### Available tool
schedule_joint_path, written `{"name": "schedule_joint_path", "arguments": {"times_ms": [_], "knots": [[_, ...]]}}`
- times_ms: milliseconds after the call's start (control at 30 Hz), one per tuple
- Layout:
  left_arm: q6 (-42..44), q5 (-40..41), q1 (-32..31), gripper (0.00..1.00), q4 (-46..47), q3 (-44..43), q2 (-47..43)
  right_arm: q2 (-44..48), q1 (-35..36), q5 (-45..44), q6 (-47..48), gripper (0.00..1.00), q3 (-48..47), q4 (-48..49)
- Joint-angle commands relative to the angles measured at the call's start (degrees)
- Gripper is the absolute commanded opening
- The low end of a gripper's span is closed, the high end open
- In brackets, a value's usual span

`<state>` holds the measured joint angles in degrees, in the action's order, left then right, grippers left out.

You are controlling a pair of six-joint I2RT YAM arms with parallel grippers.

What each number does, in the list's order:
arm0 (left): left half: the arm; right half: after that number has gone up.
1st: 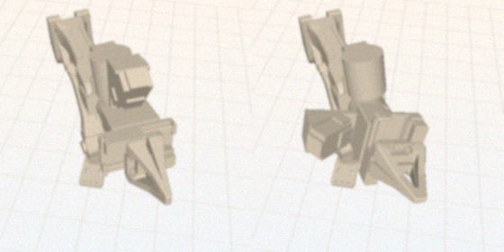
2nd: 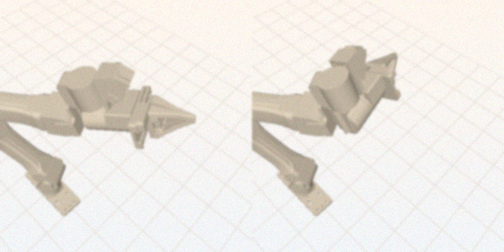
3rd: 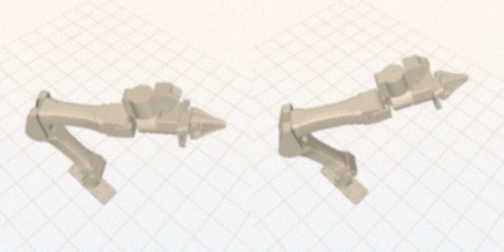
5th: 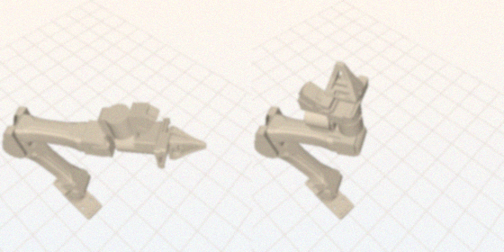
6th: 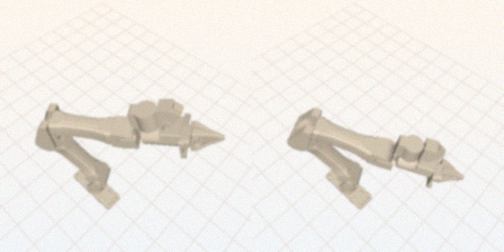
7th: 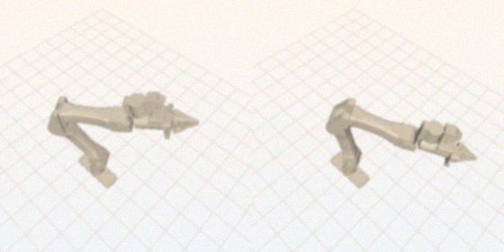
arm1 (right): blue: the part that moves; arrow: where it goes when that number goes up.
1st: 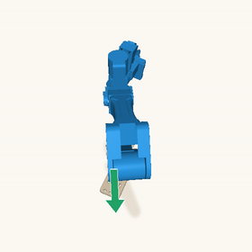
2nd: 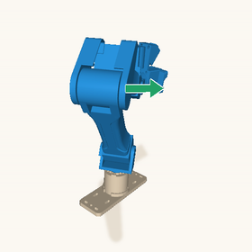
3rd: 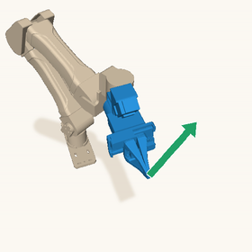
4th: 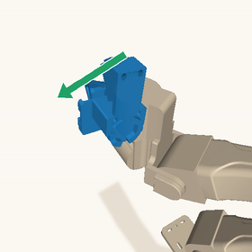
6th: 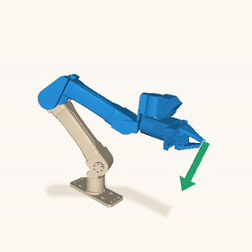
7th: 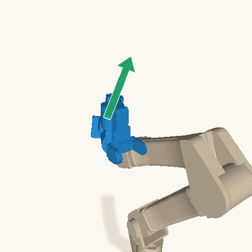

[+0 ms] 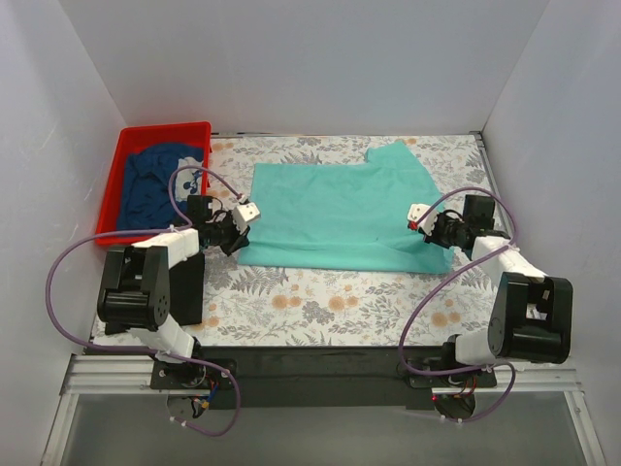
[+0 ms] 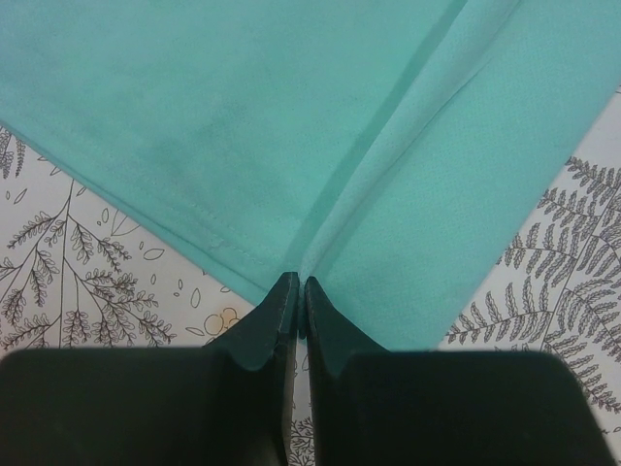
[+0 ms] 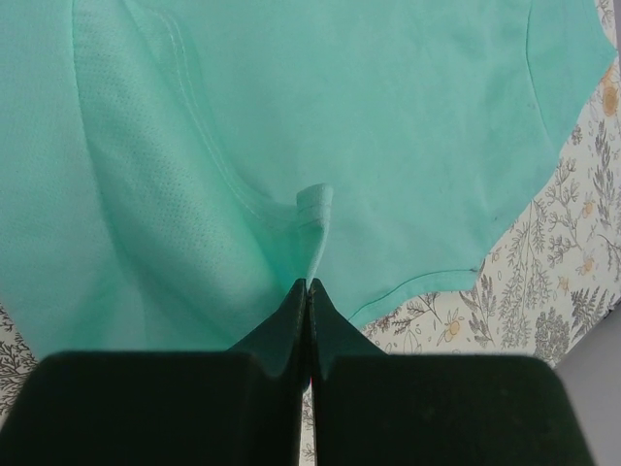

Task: Fold and stack the t-shirts
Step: Fold the tshirt

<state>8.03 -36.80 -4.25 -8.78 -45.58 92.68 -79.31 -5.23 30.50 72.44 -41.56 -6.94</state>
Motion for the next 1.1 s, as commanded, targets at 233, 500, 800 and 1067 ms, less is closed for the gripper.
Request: {"name": "schedule_joint_path", "arguments": {"times_ms": [233, 500, 800, 1067], "knots": [[0.41, 1.2, -0.06, 0.0, 0.87, -2.14, 0.22, -2.17, -0.3, 0.61, 1.82, 0.01, -3.44, 1.67], [1.02, 1.11, -0.06, 0.0, 0.43, -3.28, 0.04, -1.99, -0.3, 1.49, 1.82, 0.01, -5.37, 1.49], [-0.47, -0.03, -0.06, 0.0, 1.04, -4.95, 1.8, -4.19, -0.3, 0.52, 2.61, 0.01, -5.37, 1.58], [0.32, 0.94, -0.23, 0.0, 1.04, -5.92, 3.9, -5.59, -0.3, 0.26, 2.09, 0.01, -6.25, 1.67]]}}
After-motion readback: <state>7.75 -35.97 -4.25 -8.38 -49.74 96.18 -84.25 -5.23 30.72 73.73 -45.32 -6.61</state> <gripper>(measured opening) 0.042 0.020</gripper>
